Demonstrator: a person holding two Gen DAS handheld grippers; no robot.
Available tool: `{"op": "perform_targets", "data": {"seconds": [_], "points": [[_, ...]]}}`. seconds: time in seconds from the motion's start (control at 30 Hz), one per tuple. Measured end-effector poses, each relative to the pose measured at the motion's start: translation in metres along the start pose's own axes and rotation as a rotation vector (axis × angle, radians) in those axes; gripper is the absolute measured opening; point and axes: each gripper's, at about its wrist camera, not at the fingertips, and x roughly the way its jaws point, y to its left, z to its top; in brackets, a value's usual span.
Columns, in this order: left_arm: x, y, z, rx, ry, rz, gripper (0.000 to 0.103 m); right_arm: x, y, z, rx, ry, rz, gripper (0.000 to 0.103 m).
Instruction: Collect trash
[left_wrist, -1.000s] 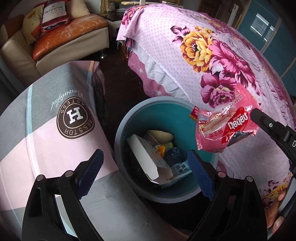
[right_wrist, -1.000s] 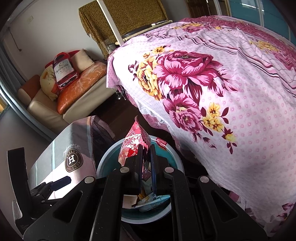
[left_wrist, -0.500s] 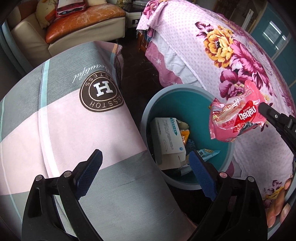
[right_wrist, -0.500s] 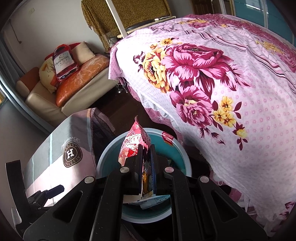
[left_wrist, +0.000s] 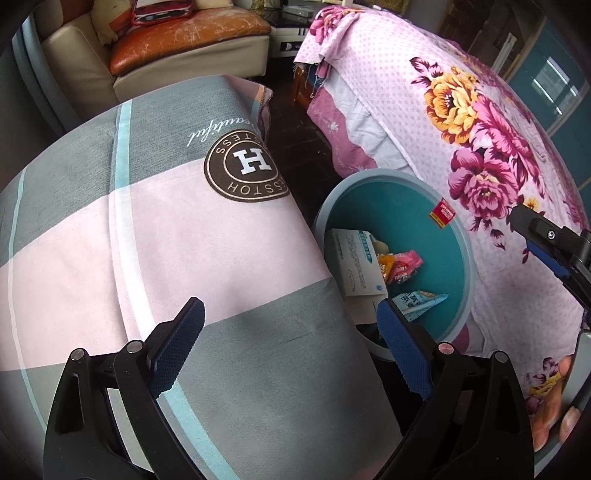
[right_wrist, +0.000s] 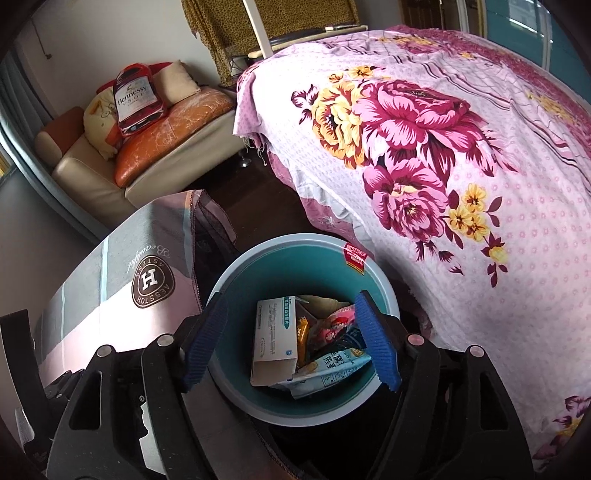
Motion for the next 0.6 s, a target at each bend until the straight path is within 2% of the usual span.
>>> {"op": "perform_targets", "data": {"seconds": [0.23, 0.33, 0.6], "points": [[-0.018, 0.015, -0.012, -0.034, -0.012, -0.017, 0.094, -0.015, 0.013, -0.016, -0.046, 0.027, -0.01, 0.087], [-0.026, 0.021, -0.018, -0.043, -0.021, -0.008, 0.099, -0.022, 0.019, -0.024, -0.068, 0.04, -0.025, 0.092], [-0.05, 0.034, -0.038, -0.04, -0.045, 0.017, 0.099, -0.043, 0.038, -0.048, -0.152, 0.063, -0.086, 0.094]]}}
